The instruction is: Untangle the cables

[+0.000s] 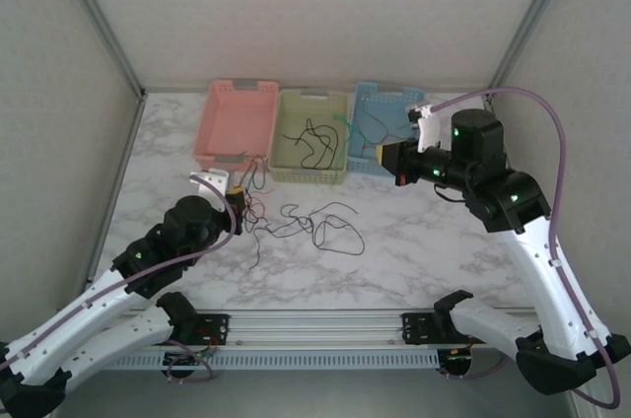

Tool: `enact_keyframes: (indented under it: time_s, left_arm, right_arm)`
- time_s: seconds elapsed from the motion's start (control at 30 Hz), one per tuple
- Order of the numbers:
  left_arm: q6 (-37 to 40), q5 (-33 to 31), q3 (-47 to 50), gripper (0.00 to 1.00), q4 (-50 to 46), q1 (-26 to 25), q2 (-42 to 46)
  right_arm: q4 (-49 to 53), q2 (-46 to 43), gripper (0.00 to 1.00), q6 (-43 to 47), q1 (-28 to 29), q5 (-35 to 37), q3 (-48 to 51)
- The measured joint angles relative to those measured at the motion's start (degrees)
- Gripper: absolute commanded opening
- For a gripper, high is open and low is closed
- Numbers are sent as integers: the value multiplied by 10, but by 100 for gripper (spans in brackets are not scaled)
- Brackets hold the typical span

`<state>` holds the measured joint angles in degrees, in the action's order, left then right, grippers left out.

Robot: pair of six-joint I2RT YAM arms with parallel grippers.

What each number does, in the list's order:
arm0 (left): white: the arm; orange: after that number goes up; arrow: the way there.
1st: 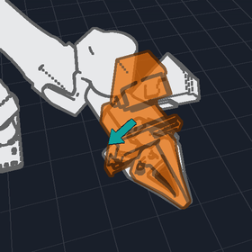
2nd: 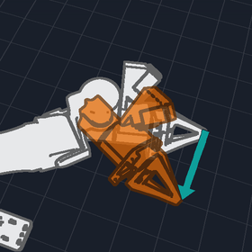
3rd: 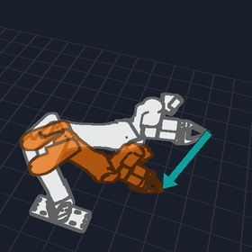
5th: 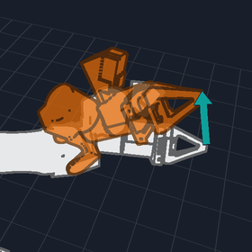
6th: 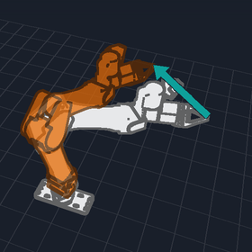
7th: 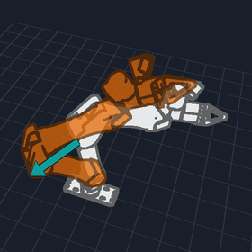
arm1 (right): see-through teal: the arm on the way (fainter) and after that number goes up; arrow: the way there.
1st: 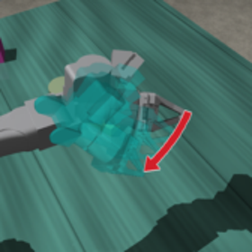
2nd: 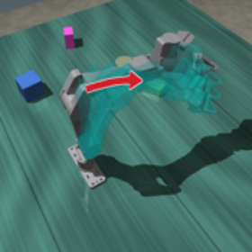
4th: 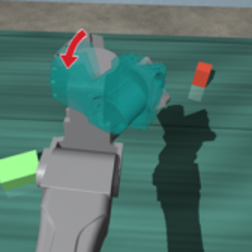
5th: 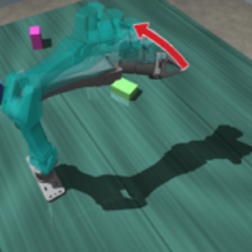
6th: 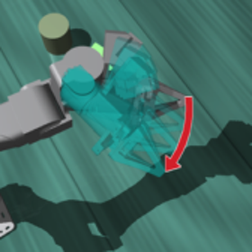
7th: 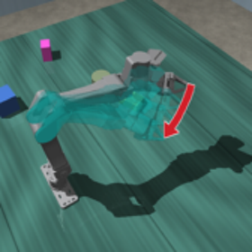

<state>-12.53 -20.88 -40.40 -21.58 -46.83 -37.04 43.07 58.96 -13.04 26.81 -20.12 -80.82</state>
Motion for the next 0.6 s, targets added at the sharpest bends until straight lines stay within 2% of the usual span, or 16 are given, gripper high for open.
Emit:
enact_keyframes:
  time_s: [0.2, 0.3, 0.4, 0.6]
  left_arm:
    - [-17, -12, 0, 0, -27, 0, 14]
    - [-31, -26, -10, 0, -53, 0, 13]
    - [-46, -38, -30, 0, -83, 0, 8]
    - [-62, -47, -46, 0, -130, 0, 38]
  right_arm:
    - [-26, 5, 0, -17, -11, -18, 16]
    - [-86, 27, 0, -60, -11, -45, 33]
    - [-155, 81, 0, -108, 0, -56, 43]
    - [-270, 251, 0, -167, 66, -35, 10]
